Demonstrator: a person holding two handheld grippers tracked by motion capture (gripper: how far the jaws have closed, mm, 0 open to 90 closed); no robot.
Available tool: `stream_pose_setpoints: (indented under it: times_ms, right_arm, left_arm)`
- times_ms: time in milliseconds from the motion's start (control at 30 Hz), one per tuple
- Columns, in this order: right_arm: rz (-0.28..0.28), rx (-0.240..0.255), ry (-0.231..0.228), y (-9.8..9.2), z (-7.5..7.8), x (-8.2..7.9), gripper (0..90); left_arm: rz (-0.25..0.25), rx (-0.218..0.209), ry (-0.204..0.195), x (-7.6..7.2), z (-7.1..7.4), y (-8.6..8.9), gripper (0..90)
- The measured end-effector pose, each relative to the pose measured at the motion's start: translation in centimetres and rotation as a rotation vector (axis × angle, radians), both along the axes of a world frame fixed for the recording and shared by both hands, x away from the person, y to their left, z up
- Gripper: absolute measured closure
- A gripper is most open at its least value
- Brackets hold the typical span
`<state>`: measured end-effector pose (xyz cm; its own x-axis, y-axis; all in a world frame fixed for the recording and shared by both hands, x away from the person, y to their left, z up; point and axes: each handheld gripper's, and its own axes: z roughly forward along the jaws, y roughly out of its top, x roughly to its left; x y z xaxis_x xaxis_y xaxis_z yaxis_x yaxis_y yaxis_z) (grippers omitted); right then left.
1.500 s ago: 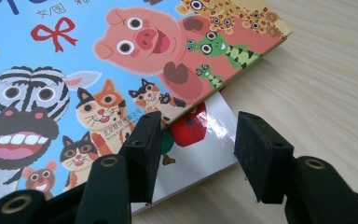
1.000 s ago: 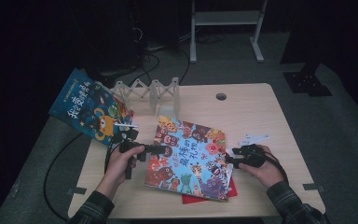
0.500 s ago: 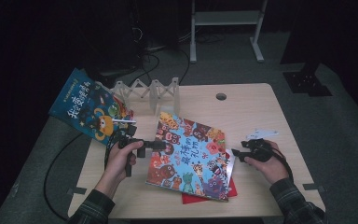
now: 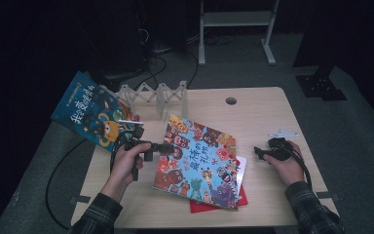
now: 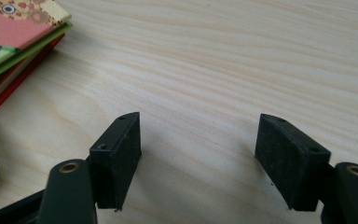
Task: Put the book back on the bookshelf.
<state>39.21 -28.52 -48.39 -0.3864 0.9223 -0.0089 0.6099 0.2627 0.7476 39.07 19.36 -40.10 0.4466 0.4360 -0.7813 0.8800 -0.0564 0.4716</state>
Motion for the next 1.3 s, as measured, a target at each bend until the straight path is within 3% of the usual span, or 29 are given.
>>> stream_pose_setpoints:
  times_ms: [100,400,900,1300]
  right_arm:
    - [-0.017,0.026,0.008,-0.2,-0.2,0.2,25.2]
    - [-0.016,0.025,0.009,-0.1,-0.2,0.2,24.2]
    - [-0.016,0.025,0.009,-0.1,-0.2,0.2,24.2]
    - [-0.016,0.026,0.009,-0.1,-0.2,0.2,24.2]
  left_arm:
    - [-0.006,0.011,-0.004,0.2,0.5,-0.2,71.2]
    - [-0.017,0.050,-0.020,0.5,2.6,-0.9,72.4]
    - [-0.043,0.054,-0.077,0.9,7.3,0.0,80.3]
    - [-0.094,0.189,-0.154,0.8,11.5,-0.3,80.9]
